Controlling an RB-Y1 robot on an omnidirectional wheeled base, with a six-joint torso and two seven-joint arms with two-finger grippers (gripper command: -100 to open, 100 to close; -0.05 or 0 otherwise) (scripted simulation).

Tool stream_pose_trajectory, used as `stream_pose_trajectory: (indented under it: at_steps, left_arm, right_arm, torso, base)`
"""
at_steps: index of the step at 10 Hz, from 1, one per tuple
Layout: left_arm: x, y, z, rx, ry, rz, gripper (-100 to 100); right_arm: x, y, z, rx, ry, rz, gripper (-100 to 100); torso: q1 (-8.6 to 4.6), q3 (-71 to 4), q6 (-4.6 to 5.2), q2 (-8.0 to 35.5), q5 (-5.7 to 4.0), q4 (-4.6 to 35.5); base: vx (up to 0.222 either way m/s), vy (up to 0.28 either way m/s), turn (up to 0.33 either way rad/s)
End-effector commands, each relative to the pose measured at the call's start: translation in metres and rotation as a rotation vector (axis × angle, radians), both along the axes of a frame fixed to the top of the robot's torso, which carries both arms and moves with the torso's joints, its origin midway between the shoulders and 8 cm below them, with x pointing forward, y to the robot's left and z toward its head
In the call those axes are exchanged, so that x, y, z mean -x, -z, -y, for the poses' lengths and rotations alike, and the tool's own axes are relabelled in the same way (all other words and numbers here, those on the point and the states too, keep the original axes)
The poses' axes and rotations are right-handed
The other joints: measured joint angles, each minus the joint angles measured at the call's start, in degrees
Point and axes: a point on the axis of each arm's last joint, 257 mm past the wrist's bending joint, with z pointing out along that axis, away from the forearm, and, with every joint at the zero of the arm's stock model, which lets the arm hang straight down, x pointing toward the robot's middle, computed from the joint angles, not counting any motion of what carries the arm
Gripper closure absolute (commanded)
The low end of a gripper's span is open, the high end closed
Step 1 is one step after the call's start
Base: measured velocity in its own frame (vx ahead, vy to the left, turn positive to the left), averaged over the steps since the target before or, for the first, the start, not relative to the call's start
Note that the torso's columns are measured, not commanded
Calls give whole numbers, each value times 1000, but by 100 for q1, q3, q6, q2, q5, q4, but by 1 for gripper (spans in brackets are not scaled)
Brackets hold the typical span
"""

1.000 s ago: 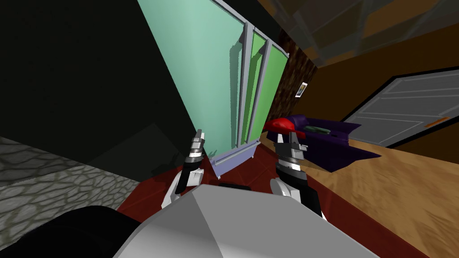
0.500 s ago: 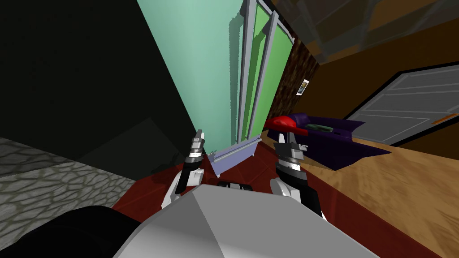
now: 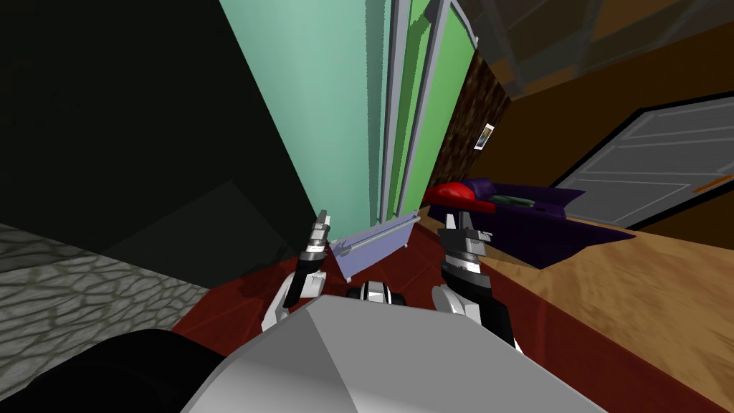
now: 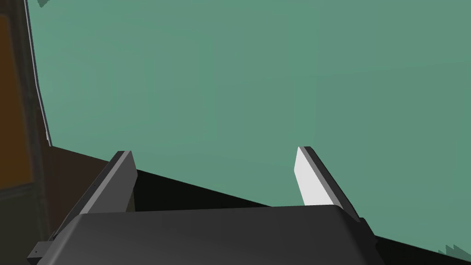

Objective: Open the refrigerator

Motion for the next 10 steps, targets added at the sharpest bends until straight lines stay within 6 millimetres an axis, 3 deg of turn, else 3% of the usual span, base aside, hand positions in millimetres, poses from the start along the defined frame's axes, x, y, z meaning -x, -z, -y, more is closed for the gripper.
stream_pose_trajectory:
  at_steps: [1,10]
  left_arm:
    - [-12,25,2,-15,14,-52,-100]
    - [-41,122,1,-16,35,-232,-100]
  right_arm:
    - [0,0,0,0,0,0,0]
    - [0,0,0,0,0,0,0]
  torso:
    - [-4,-5,0,4,-1,5]
    - [-9,-6,0,5,-3,7]
  base:
    - [-7,28,-17]
    - [-5,26,-22]
